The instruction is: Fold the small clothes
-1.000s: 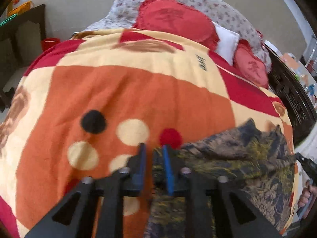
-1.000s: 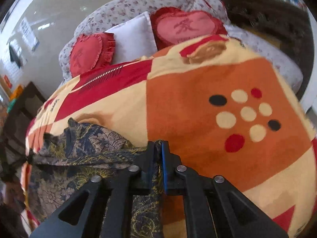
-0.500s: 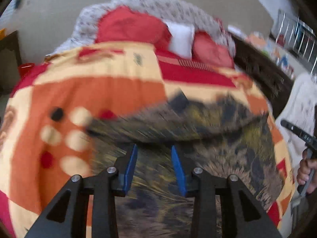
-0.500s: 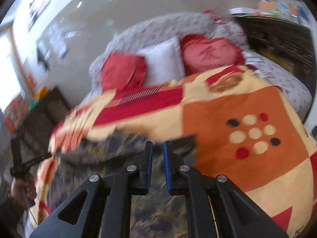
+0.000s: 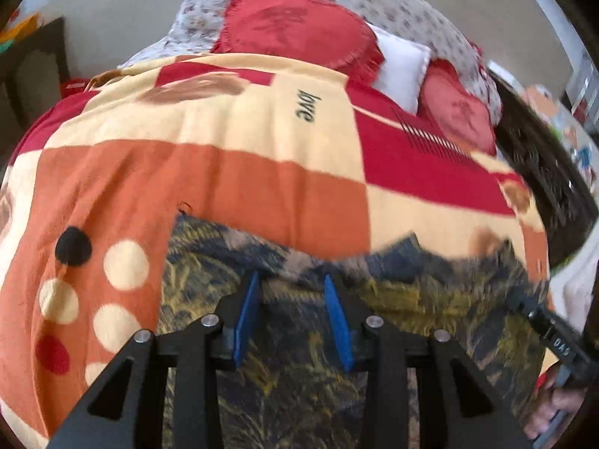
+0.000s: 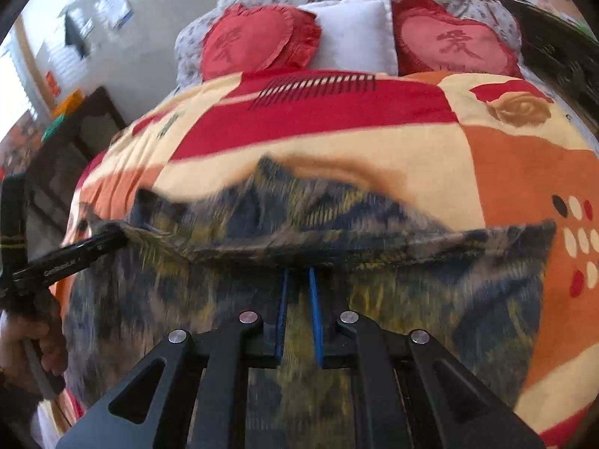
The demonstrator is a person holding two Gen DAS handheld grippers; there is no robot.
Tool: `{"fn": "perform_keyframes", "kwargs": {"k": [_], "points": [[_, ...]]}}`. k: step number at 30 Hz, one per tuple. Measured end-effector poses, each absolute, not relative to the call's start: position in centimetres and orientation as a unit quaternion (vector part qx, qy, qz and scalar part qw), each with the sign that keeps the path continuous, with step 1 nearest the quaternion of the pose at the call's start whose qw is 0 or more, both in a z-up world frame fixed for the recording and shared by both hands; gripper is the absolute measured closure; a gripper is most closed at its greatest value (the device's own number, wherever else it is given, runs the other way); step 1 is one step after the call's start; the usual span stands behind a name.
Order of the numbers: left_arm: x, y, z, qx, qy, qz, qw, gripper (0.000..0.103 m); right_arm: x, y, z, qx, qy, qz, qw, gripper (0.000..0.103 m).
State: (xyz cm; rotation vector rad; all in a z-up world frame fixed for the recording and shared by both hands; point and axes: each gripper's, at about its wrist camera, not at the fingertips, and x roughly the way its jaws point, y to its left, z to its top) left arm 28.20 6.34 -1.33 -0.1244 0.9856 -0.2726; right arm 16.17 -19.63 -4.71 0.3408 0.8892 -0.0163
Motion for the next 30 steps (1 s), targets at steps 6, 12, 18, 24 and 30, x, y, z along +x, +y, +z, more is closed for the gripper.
{"fn": "perform_keyframes", "kwargs": {"k": [6,12,18,24,30], "points": [[24.1,5.5,-0.4,-0.039,0.431,-0.173,0.885,0.061,15.7,-19.2,-3.5,0.150,0.397,-0.004,0.905,0.077],[19.8,3.8,-2.4,0.023,0.378,-0.182,0.907,0.039,12.7,-17.3,-2.7,0.081,0.363,-0.041,0.927,0.076],[20.3,7.1,-4.8,-0.063,0.386,-0.191,0.900,0.040,12.5,-22.0,-6.6,0.104,0.375,-0.115,0.914,0.075],[20.9,7.3,-5.2,-0.080,0.397,-0.194,0.894,0.040,12.8,-21.2,-7.5,0.065,0.358,-0.117,0.924,0.070],[21.0,7.1,-5.3,-0.068,0.401,-0.187,0.894,0.040,12.9,-21.0,-7.4,0.065,0.356,-0.117,0.925,0.069]]}}
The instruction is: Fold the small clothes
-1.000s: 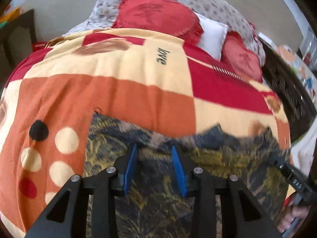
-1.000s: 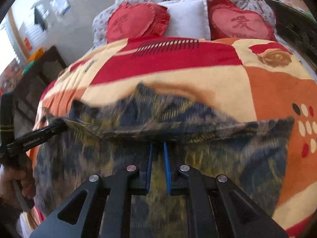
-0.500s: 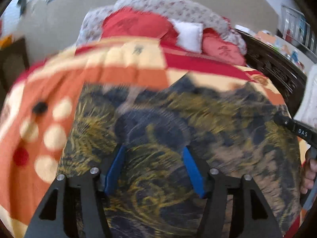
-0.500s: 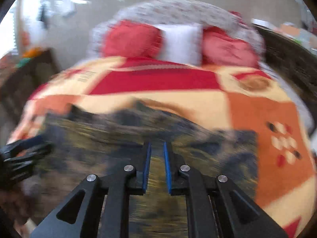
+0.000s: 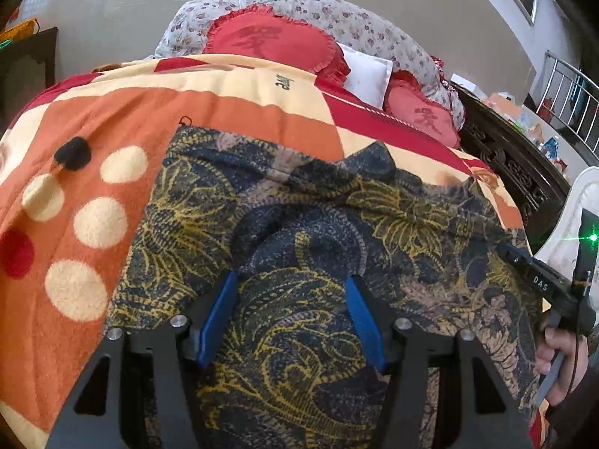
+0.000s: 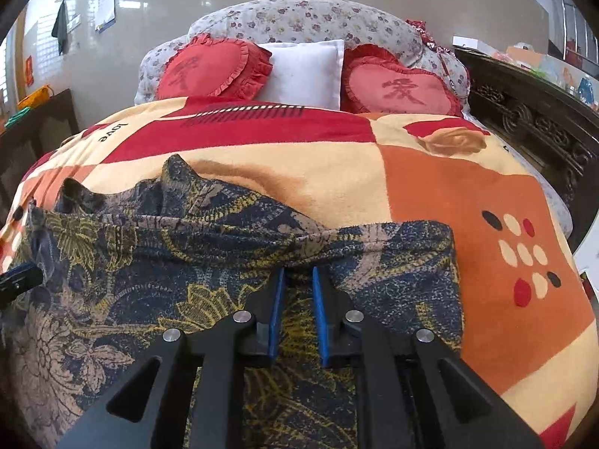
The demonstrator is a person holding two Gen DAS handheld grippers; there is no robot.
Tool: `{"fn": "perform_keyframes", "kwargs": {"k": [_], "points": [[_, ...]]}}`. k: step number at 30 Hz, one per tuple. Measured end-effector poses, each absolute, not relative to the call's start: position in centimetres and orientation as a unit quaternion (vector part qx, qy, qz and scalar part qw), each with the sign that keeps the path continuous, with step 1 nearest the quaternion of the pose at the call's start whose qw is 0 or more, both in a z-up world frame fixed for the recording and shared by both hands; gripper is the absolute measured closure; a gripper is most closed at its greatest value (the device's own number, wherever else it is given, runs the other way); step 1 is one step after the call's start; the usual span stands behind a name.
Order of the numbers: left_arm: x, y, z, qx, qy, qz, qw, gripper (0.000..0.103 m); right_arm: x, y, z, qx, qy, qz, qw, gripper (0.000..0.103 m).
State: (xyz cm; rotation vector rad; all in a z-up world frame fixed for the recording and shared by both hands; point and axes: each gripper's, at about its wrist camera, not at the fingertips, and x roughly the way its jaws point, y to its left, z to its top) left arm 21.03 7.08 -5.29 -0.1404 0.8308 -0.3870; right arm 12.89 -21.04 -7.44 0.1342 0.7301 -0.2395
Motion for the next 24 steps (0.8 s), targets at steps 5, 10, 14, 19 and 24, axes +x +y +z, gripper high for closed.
{"fn": "perform_keyframes", "kwargs": {"k": [5,10,14,19,24], "points": [[21.07,6.90,-5.45,-0.062,0.404,-0.184,0.894,0.040,12.54,-21.08,-7.47,0.071,0.355,-0.114,0.925,0.069],[21.07,6.71,-5.49,-0.058,0.405,-0.182,0.894,0.040,12.62,-21.25,-7.52,0.068,0.355,-0.115,0.925,0.069],[21.07,6.59,-5.50,-0.054,0.405,-0.180,0.895,0.040,12.63,-21.13,-7.50,0.067,0.355,-0.116,0.925,0.069],[21.11,6.65,-5.54,-0.057,0.406,-0.180,0.894,0.040,12.59,-21.20,-7.51,0.067,0.355,-0.116,0.925,0.069],[21.12,6.64,-5.49,-0.054,0.406,-0.179,0.895,0.040,12.58,-21.12,-7.49,0.065,0.356,-0.117,0.925,0.069]]}}
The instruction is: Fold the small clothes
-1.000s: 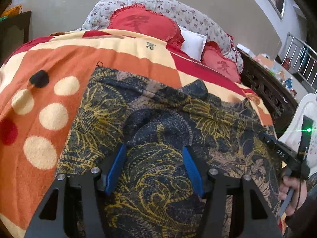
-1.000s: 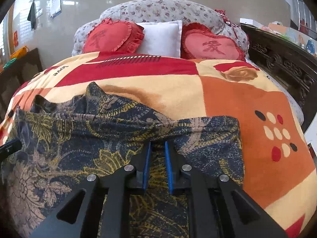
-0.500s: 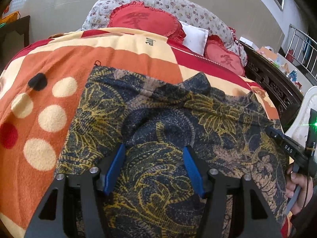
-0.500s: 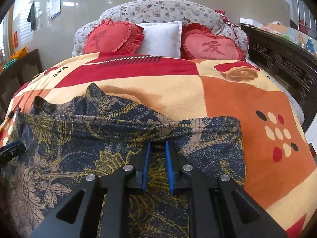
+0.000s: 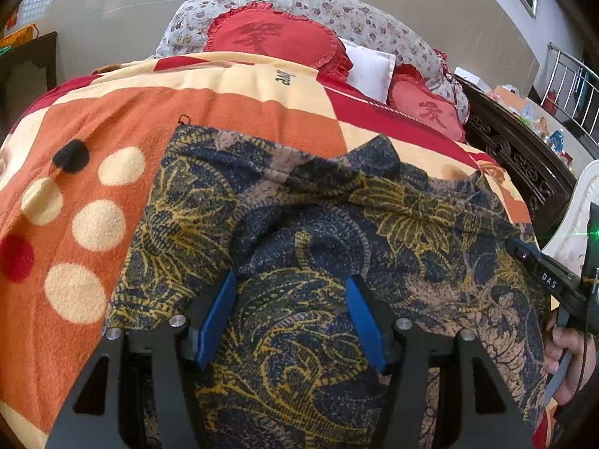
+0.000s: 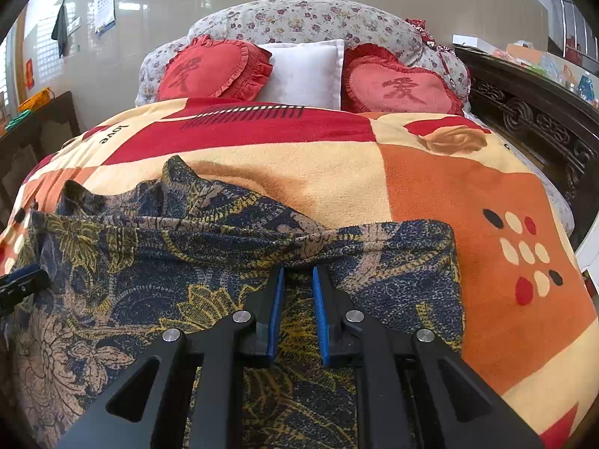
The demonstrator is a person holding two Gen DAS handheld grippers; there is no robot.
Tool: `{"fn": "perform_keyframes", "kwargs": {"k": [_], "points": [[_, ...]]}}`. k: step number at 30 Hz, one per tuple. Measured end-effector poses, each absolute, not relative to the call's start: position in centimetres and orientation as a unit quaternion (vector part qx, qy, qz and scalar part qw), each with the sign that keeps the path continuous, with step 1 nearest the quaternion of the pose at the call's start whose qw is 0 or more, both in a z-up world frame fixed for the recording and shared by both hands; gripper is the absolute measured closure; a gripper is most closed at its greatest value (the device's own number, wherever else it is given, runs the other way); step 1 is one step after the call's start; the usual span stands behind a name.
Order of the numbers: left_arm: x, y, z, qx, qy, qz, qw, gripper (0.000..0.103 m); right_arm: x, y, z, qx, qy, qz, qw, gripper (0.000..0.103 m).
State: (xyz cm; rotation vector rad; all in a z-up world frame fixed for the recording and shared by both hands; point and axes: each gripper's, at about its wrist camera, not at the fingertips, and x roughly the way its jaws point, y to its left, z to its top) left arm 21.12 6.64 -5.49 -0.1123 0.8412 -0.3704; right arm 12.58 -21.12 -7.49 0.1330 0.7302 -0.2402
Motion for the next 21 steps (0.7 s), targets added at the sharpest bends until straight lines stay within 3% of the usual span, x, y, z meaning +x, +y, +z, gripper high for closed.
{"fn": "perform_keyframes", "kwargs": {"k": [8,11,16,18,21], "points": [[21.0,6.4,-5.5,-0.052,0.406,-0.177,0.895,0.040,10.4,-18.6,-3.3,0.044,0.378,-0.112,0.918,0.069],[21.0,6.4,-5.5,-0.051,0.406,-0.177,0.895,0.040,7.1,-16.0,-2.4,0.062,0.376,-0.064,0.922,0.063],[21.0,6.5,-5.5,-0.051,0.406,-0.177,0.895,0.040,3.5,-13.1,-5.2,0.043,0.392,-0.043,0.918,0.061],[21.0,6.4,-5.4,-0.051,0.407,-0.177,0.895,0.040,3.2,-13.5,-7.7,0.054,0.406,-0.054,0.911,0.052],[21.0,6.5,-5.5,-0.051,0.407,-0.176,0.895,0.040,2.9,-14.7,-8.8,0.095,0.389,-0.048,0.915,0.048]]}}
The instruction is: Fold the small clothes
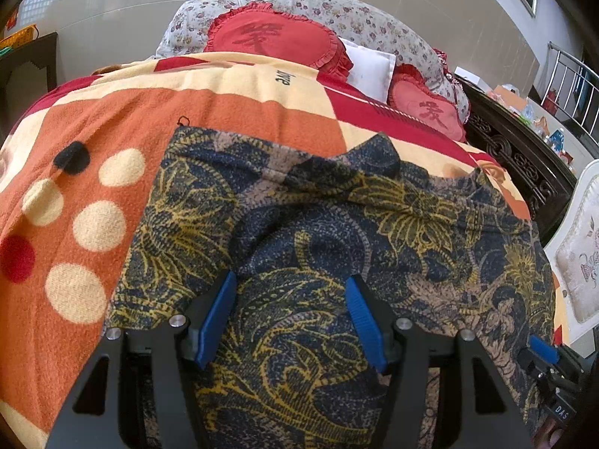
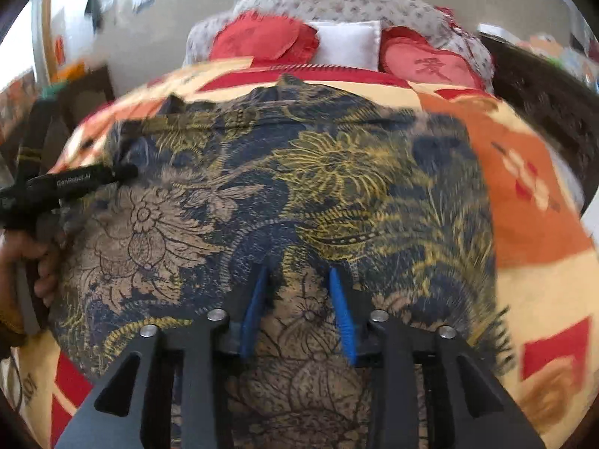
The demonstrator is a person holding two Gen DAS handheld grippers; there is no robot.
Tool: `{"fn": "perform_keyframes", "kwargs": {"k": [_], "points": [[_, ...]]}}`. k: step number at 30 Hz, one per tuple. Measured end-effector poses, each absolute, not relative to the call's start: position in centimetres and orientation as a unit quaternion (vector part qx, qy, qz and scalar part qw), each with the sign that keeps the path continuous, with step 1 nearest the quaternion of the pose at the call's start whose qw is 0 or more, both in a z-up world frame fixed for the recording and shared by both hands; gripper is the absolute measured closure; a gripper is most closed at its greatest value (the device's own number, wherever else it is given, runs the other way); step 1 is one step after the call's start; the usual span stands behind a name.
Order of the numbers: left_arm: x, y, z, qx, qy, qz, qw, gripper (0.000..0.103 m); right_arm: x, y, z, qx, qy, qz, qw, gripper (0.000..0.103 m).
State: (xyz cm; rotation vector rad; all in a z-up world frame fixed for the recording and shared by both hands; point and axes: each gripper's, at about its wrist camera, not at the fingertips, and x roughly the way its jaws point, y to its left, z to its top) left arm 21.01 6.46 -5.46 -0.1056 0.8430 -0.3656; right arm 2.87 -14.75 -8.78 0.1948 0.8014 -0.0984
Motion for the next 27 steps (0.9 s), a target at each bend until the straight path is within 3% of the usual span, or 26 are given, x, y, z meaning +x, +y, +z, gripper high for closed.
{"fn": "perform_keyframes", "kwargs": {"k": [10,13,17,23,27], "points": [[20.8,5.8,-3.9,0.007,0.436,-0.181,0.881,0.033,3.1,-14.5,-9.0,0.095,0.385,-0.060,0.916,0.044],[18.1,8.9,-0.8,-0.044,0.430,-0.196,0.880,0.032,3.1,-15.0,-9.2,0.111,0.385,-0.052,0.915,0.044],[10.8,13.7,2.0,-0.114,0.404,-0.214,0.882,0.021,3.1,-15.2,-9.2,0.117,0.384,-0.047,0.915,0.043],[1.1,16.8,-1.0,-0.192,0.411,-0.243,0.857,0.021,3.0,-15.3,-9.2,0.122,0.382,-0.044,0.915,0.043],[0.0,17.0,-4.8,-0.242,0.441,-0.229,0.833,0.021,3.0,-15.3,-9.2,0.122,0.383,-0.044,0.915,0.043]]}}
